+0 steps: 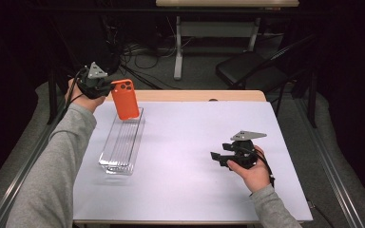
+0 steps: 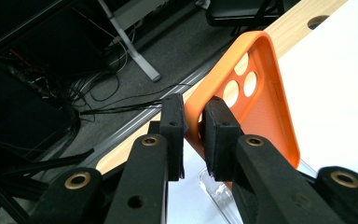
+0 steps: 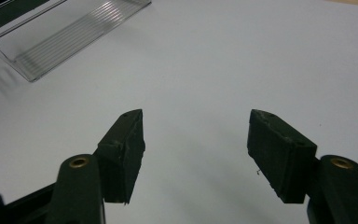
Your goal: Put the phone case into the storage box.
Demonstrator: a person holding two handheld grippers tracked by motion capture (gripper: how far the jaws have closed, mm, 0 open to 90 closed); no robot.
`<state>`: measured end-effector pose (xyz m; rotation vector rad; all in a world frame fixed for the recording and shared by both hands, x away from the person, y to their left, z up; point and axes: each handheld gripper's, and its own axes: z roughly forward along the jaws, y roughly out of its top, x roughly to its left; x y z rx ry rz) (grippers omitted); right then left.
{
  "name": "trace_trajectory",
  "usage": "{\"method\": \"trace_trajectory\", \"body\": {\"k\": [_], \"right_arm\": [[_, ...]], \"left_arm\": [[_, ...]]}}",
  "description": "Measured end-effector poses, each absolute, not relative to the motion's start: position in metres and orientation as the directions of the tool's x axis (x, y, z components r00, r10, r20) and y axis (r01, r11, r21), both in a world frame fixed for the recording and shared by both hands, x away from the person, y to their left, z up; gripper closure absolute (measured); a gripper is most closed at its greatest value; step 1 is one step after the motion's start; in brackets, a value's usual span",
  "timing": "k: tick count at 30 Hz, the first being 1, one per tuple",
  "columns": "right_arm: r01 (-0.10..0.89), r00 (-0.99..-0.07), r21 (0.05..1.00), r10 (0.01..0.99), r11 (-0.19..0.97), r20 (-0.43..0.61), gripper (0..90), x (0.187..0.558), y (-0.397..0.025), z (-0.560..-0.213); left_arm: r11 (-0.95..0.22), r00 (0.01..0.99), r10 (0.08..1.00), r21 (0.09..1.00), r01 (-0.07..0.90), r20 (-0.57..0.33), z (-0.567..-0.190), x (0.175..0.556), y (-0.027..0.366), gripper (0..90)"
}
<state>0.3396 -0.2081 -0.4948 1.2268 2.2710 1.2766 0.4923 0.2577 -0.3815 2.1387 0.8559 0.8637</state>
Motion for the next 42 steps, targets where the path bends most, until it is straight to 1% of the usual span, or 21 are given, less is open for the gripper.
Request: {"method": "trace_trajectory", "body": {"k": [9, 14, 23, 30, 31, 35, 38, 42], "right_arm": [[0.538, -0.617, 0.800, 0.771, 0.265, 0.159, 34.2, 0.340, -0.207, -0.495], [0.522, -0.624, 0.806, 0.769, 0.278, 0.138, 30.1, 0.339, -0.205, -0.495], [0.519, -0.623, 0.808, 0.770, 0.280, 0.134, 23.5, 0.340, -0.204, -0.497], [0.531, -0.615, 0.804, 0.775, 0.268, 0.148, 19.3, 0.340, -0.204, -0.498], [0.535, -0.613, 0.804, 0.774, 0.260, 0.158, 17.5, 0.340, -0.205, -0.498], [0.543, -0.611, 0.804, 0.771, 0.244, 0.179, 16.6, 0.340, -0.205, -0.498], [0.537, -0.617, 0.804, 0.769, 0.254, 0.169, 16.3, 0.340, -0.205, -0.499], [0.547, -0.612, 0.801, 0.769, 0.243, 0.184, 16.2, 0.340, -0.204, -0.500]], "left_arm": [[-0.580, 0.577, 0.741, 0.759, 0.294, 0.343, -0.392, 0.499, 0.261, 79.8], [-0.585, 0.575, 0.737, 0.761, 0.281, 0.355, -0.396, 0.502, 0.263, 79.8], [-0.604, 0.582, 0.722, 0.751, 0.266, 0.374, -0.404, 0.507, 0.263, 79.8], [-0.623, 0.601, 0.699, 0.742, 0.246, 0.387, -0.412, 0.512, 0.260, 79.9], [-0.624, 0.603, 0.698, 0.742, 0.247, 0.386, -0.413, 0.513, 0.260, 79.9], [-0.632, 0.607, 0.690, 0.738, 0.237, 0.395, -0.419, 0.515, 0.259, 79.9], [-0.632, 0.606, 0.689, 0.740, 0.233, 0.398, -0.422, 0.516, 0.259, 79.9], [-0.635, 0.611, 0.682, 0.739, 0.224, 0.401, -0.426, 0.518, 0.259, 79.9]]}}
